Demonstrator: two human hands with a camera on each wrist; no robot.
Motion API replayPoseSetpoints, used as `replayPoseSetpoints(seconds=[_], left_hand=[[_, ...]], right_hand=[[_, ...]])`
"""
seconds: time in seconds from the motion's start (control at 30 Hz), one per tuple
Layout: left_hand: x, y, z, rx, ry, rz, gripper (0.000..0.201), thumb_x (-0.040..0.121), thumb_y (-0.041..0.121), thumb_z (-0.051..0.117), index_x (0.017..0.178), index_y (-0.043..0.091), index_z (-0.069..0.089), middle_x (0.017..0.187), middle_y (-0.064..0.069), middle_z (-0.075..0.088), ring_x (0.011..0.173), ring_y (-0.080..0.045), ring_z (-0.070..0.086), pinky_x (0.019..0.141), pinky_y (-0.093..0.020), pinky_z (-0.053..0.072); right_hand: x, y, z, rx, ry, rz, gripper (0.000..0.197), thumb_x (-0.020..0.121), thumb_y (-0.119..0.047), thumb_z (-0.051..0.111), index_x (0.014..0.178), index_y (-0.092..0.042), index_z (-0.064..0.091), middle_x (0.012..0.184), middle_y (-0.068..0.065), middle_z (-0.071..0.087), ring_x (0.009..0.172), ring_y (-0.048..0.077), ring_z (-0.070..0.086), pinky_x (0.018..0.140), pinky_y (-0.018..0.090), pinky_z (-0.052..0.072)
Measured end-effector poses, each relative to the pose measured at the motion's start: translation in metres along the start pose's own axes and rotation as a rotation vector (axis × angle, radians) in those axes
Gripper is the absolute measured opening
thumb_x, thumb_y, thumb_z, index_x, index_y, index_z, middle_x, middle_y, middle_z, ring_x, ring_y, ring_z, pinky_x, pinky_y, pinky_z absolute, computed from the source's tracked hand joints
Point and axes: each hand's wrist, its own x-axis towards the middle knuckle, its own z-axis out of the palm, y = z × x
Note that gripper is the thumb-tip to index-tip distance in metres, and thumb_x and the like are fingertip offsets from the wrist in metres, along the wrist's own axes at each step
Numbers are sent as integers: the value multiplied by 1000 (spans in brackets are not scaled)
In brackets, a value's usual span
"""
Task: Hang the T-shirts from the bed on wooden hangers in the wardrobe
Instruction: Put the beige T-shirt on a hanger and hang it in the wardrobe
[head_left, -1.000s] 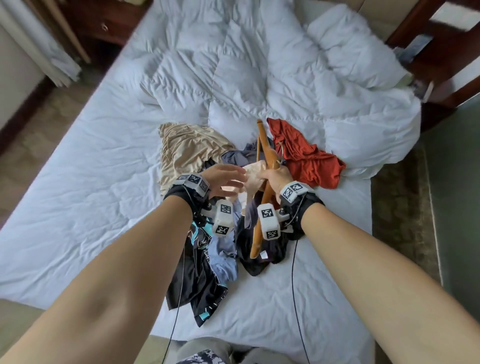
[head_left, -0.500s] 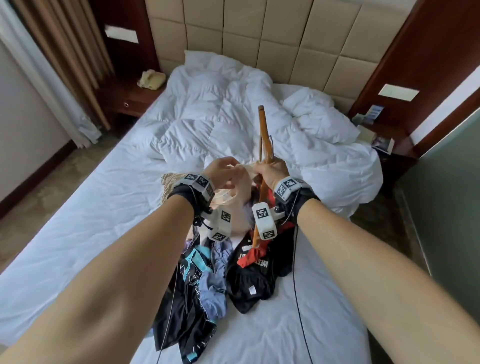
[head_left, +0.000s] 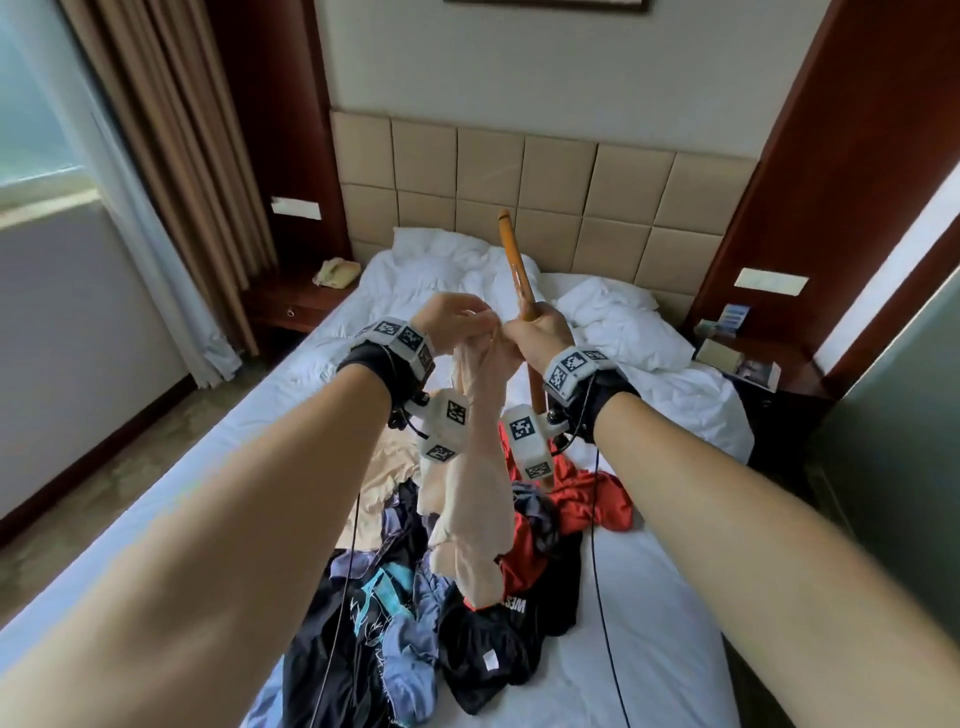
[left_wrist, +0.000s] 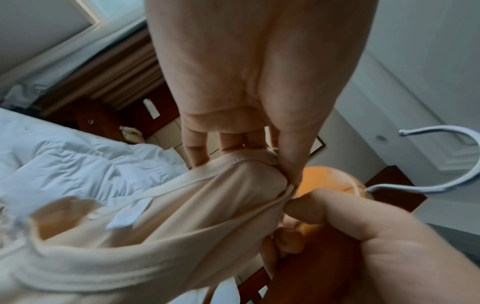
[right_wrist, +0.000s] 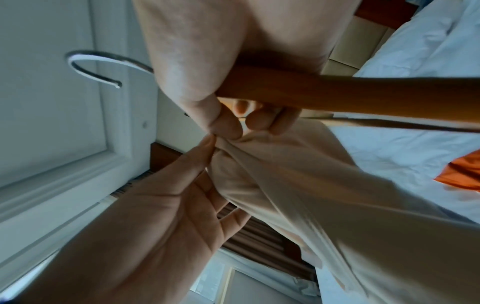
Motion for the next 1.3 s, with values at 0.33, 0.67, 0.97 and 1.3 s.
replayPoseSetpoints(seconds=[0.33, 0.67, 0.97, 1.3], left_hand=[[-8, 59, -17, 116, 46, 37, 18, 95, 21, 64, 105, 9, 73, 73, 3, 60, 69, -12, 56, 65, -26, 51], [-16, 63, -53, 382, -100, -106, 9, 83, 27, 73, 85, 21, 67, 75, 2, 63, 71, -14, 57, 63, -24, 50], [-12, 38, -90, 503, 27, -236, 21, 74, 26, 80, 83, 10, 69, 79, -4, 67, 76, -22, 65, 72, -28, 55], [-2, 9, -141, 551, 70, -247, 26, 79, 26, 75, 103, 15, 75, 81, -1, 65, 90, -24, 67, 84, -32, 56]], right_hand=[[-11, -58, -32, -214, -121, -161, 14, 77, -23, 75, 84, -21, 64, 79, -1, 67, 75, 17, 63, 72, 29, 53], [-17, -107, -21, -233, 150, -225, 17, 84, -23, 70, 97, -20, 60, 78, -8, 59, 77, 19, 58, 68, 25, 41], [-22, -137, -30, -45, 405, -94, 24, 90, -32, 61, 96, -9, 68, 85, 3, 67, 73, 26, 60, 60, 26, 38], [-44, -147, -13, -40, 485, 35, 23, 90, -29, 59, 96, -9, 66, 85, 3, 66, 60, 17, 54, 48, 25, 30]])
